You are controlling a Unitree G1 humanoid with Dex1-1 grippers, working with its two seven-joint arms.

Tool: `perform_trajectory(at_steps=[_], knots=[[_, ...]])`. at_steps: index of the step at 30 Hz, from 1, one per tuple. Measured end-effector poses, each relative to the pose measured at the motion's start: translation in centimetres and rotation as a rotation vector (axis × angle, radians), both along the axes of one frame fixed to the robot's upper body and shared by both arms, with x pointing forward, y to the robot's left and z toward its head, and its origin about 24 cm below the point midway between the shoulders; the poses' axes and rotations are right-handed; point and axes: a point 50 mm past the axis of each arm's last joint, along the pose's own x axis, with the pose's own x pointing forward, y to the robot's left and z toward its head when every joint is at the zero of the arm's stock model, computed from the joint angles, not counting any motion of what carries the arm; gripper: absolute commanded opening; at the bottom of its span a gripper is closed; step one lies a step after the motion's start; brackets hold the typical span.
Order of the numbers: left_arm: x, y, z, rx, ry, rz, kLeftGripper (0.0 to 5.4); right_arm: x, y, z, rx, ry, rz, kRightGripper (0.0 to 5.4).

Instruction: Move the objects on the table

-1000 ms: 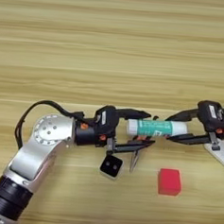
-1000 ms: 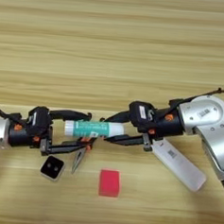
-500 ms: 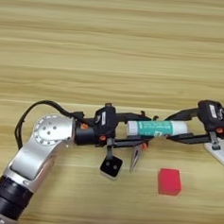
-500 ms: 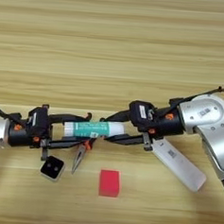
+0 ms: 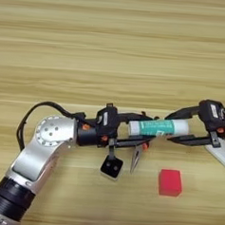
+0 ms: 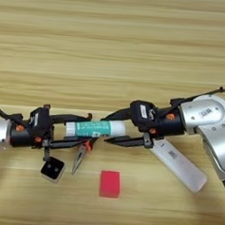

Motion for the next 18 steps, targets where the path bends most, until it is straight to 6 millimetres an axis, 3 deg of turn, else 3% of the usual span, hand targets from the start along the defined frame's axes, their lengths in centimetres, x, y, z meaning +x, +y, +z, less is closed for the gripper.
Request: perform_trajectory(at_steps=[9, 13, 18], knots=[[0.1, 0.0, -0.1, -0.009, 0.007, 0.02, 1.61, 0.0, 0.1, 0.5, 0.059, -0.006, -0.011, 3.99], [0.6, 0.2, 0.1, -0.042, 0.005, 0.085, 1.61, -0.2, 0.3, 2.2, 0.2, -0.039, -0.035, 4.37], [0.5, 2.2, -0.6, -0.08, 0.044, 0.219, 1.61, 0.0, -0.1, 3.7, 0.38, -0.101, -0.138, 4.88]])
